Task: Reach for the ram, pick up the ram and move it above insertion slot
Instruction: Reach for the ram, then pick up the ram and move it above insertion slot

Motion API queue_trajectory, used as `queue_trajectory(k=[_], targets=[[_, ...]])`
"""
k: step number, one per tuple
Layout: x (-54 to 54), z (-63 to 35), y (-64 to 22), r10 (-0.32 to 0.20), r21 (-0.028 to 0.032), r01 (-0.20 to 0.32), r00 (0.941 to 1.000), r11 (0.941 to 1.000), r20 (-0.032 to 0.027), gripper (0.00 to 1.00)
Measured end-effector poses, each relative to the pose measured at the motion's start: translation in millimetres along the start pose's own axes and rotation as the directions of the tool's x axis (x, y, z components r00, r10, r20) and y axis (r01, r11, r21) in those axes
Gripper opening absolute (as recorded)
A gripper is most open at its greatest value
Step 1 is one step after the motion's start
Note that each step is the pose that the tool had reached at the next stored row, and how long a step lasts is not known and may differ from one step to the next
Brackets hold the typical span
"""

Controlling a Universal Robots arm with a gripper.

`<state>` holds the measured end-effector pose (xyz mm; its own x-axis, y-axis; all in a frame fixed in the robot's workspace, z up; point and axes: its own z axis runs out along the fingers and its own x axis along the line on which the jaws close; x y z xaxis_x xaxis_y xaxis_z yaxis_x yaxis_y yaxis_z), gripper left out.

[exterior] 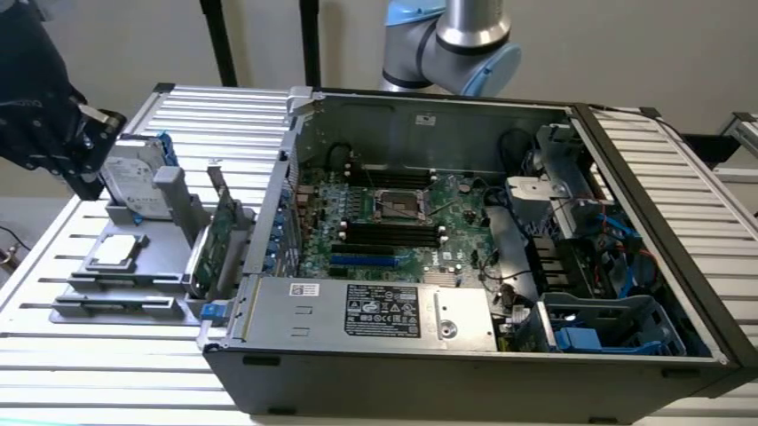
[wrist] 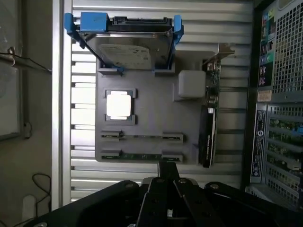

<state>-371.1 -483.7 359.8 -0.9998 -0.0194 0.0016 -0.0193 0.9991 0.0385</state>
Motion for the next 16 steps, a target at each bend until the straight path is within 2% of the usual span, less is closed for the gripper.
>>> queue_trajectory(k=[3, 6, 9, 13, 16], targets=[[0.5, 4.1, -9.1, 0.0, 0.0001, 0.0, 1.0, 1.0, -0.0013, 0.11], [1.7, 6.7, -10.8, -0.015, -0.0002, 0.015, 0.9999, 0.9999, -0.002, 0.11], [2.0, 7.9, -10.9, -0.068, 0.0001, 0.068, 0.9977, 0.9977, -0.0044, 0.11], [2.0, 9.3, -10.9, -0.139, -0.0001, 0.139, 0.9902, 0.9903, -0.0071, 0.11], [2.0, 10.3, -11.0, -0.192, -0.0004, 0.192, 0.9813, 0.9813, -0.0092, 0.11]])
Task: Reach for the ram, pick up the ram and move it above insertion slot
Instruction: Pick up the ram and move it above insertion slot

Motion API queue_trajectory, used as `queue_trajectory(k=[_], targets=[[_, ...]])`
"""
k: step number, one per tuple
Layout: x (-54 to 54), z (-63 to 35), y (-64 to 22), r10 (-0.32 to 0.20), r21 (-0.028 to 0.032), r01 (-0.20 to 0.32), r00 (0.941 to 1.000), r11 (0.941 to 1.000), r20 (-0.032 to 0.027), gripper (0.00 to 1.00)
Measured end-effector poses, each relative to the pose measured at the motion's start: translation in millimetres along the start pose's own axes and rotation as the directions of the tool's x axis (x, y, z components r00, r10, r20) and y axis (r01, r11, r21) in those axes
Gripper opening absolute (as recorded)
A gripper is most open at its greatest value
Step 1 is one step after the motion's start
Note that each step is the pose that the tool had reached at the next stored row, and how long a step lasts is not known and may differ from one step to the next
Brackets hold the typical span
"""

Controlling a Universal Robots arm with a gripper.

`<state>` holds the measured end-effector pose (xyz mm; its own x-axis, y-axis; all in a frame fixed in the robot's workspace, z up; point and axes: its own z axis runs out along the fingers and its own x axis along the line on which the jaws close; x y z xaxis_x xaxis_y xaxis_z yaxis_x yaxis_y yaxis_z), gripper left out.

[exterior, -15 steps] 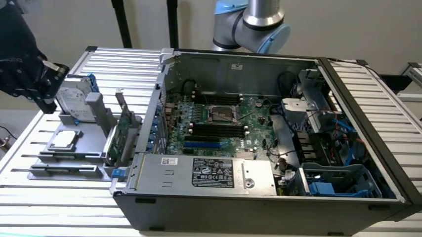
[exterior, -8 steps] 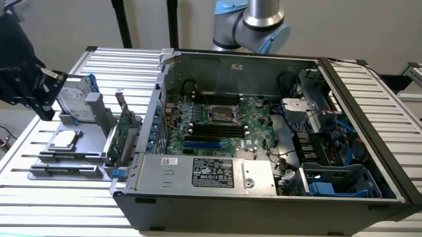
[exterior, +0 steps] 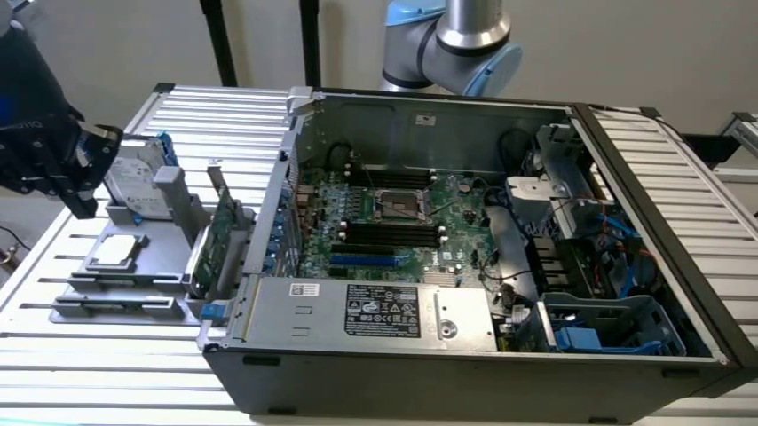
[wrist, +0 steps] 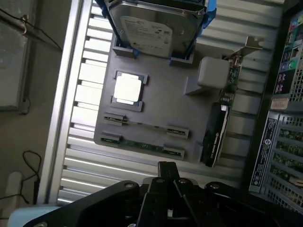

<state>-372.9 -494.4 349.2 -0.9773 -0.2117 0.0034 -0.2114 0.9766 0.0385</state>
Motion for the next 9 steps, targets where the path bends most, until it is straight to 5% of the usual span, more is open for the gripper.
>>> queue_trajectory(k=[4, 9], targets=[[0.0, 1.4, -0.1, -0.073, 0.0001, 0.073, 0.9973, 0.9973, -0.0027, 0.11], [0.0, 3.0, -0.1, -0.163, 0.0, 0.163, 0.9866, 0.9866, -0.0063, 0.11]])
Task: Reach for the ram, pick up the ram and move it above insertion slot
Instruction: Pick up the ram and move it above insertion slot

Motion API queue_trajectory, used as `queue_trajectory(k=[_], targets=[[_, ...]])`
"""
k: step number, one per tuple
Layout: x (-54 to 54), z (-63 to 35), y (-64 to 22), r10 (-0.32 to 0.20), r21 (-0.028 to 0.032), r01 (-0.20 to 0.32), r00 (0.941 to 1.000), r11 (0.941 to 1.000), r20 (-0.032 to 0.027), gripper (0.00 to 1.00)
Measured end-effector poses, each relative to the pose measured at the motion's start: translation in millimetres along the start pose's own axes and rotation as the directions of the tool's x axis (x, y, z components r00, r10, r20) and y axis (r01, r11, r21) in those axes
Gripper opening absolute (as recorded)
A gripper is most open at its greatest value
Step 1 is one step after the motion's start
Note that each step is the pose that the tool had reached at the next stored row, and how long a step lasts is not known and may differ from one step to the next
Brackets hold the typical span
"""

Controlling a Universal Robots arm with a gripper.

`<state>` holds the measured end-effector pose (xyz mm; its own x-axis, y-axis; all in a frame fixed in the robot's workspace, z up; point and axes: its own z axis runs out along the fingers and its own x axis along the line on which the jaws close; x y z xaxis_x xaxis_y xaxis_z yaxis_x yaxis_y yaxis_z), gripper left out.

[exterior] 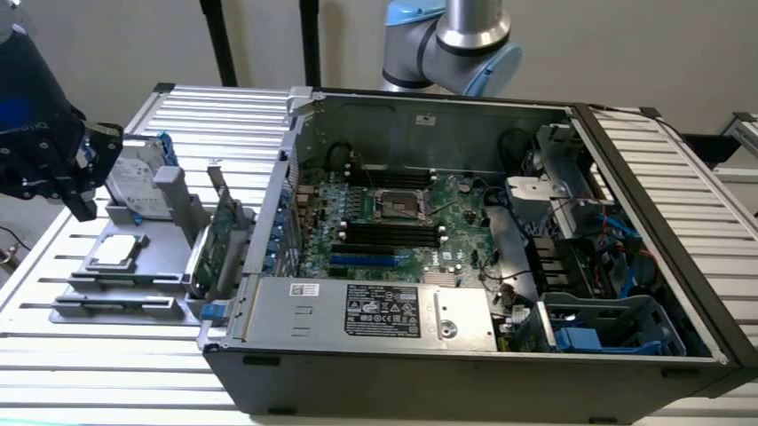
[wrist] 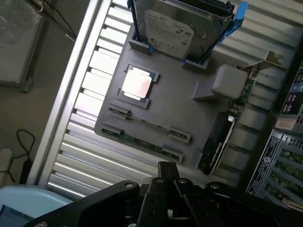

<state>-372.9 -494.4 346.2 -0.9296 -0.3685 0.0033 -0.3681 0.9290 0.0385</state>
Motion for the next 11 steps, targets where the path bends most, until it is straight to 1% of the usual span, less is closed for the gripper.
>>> queue_trajectory(k=[3, 6, 8, 11], targets=[[0.0, 1.1, 0.0, -0.055, 0.0001, 0.055, 0.9985, 0.9985, -0.0021, 0.11], [0.0, 2.2, -0.1, -0.109, 0.0001, 0.109, 0.9941, 0.9941, -0.0042, 0.11], [0.0, 3.0, -0.1, -0.145, 0.0, 0.145, 0.9894, 0.9894, -0.0057, 0.11], [0.0, 4.2, -0.1, -0.199, -0.0002, 0.199, 0.9799, 0.98, -0.0077, 0.11]])
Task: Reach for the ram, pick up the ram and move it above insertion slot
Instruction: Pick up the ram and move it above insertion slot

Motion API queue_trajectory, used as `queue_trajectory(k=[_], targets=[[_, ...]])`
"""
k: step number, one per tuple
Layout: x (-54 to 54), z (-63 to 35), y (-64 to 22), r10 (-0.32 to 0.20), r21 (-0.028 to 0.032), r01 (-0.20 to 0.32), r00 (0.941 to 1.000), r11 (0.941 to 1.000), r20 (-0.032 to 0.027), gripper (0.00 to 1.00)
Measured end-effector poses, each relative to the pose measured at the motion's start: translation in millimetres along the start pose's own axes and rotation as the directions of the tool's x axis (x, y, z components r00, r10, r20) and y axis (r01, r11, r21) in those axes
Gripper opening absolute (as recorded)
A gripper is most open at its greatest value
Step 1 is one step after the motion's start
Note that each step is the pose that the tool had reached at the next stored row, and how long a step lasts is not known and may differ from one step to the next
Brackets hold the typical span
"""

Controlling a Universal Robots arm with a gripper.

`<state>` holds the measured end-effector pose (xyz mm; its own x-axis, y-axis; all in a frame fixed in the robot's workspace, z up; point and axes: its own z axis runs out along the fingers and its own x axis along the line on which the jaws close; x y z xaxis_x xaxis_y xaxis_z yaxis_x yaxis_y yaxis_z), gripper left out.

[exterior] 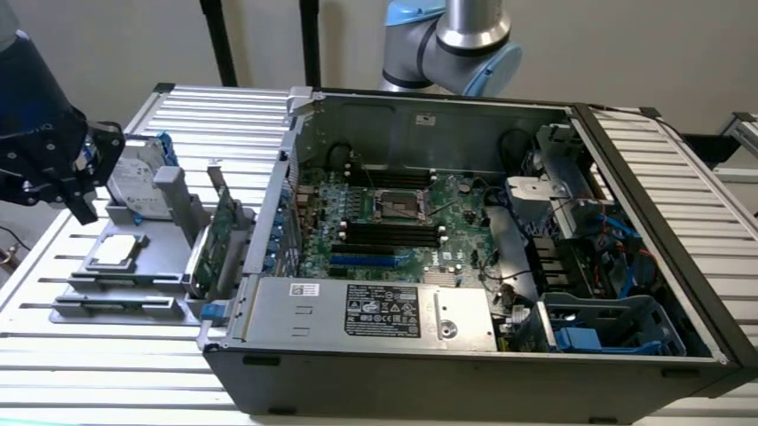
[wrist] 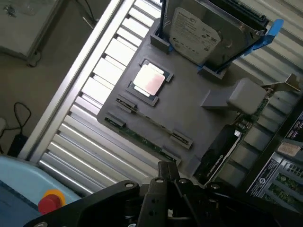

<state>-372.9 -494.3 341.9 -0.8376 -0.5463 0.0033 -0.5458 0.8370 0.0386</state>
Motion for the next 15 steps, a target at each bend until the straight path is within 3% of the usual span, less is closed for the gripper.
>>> queue_trajectory(k=[4, 8, 11, 15], targets=[[0.0, 1.7, -0.1, -0.072, 0.0001, 0.072, 0.9974, 0.9974, -0.0027, 0.11], [0.0, 3.3, -0.2, -0.146, 0.0001, 0.146, 0.9893, 0.9893, -0.0057, 0.11], [0.0, 4.5, -0.2, -0.2, -0.0001, 0.2, 0.9798, 0.9799, -0.0078, 0.11], [0.0, 6.1, -0.2, -0.27, -0.0006, 0.27, 0.9628, 0.9629, -0.0105, 0.11]])
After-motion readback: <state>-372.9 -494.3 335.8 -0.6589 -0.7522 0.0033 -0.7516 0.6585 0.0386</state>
